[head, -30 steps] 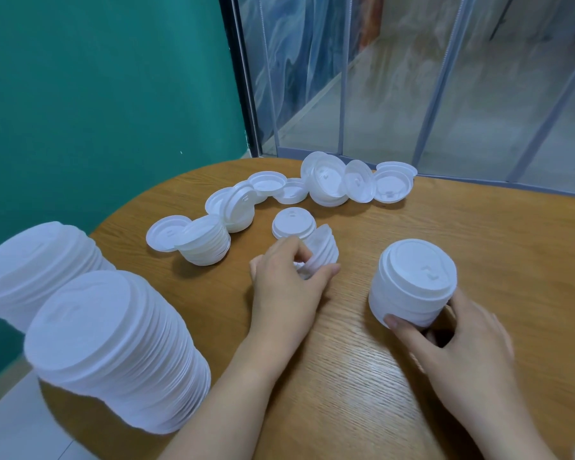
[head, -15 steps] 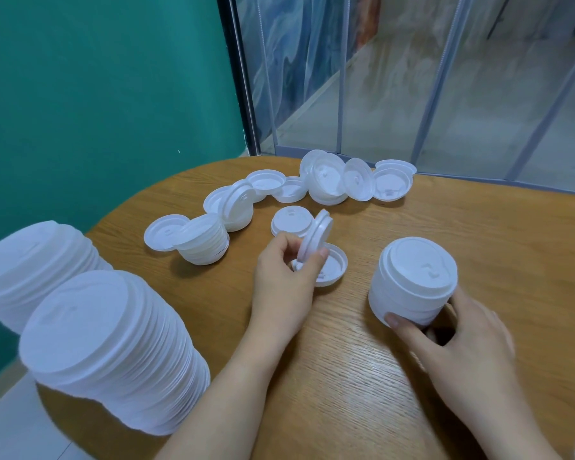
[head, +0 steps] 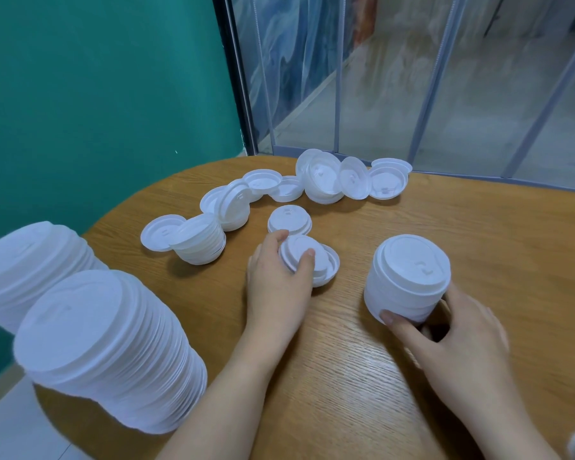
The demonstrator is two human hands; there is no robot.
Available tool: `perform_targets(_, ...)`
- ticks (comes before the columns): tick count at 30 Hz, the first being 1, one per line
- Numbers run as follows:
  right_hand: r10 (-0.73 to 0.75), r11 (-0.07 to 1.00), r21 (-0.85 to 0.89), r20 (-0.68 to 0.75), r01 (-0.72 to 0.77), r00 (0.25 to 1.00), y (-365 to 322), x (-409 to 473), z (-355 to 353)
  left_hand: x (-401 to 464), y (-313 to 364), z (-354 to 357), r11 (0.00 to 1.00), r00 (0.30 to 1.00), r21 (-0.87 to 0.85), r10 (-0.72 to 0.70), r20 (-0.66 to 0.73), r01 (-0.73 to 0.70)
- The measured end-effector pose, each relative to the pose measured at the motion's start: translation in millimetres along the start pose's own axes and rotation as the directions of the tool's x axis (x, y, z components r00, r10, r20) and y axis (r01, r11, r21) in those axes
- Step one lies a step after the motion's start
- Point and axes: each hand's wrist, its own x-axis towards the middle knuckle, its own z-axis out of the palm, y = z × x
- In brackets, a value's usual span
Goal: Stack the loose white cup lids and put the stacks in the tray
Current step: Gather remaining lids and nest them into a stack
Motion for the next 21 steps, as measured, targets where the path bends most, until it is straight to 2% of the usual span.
perform_targets(6, -0.001, 1.0, -0.007, -0.002, 0.001, 1.0, 0, 0, 0, -3, 5, -3, 0.987, 0.997, 0.157, -0.053, 0.049, 0.044)
perform_targets(12, -0.005, 1.0, -0.011, -0.005, 0.004, 1.0, 1, 1, 0, -4, 6, -3, 0.979, 0.999, 0.204, -0.011, 0.041, 0.002)
perform_targets(17, -0.013, 1.0, 0.007, -0.018, 0.013, 1.0, 2, 0, 1, -7, 13, -4, 0.998, 0.998, 0.006, 0.061, -0.015, -0.061)
perform_targets(21, -0.029, 1.0, -0.007, -0.032, 0.028, 0.999, 4, 1, 3, -15, 32, -4, 0.963, 0.993, -0.263, 0.083, 0.083, -0.059)
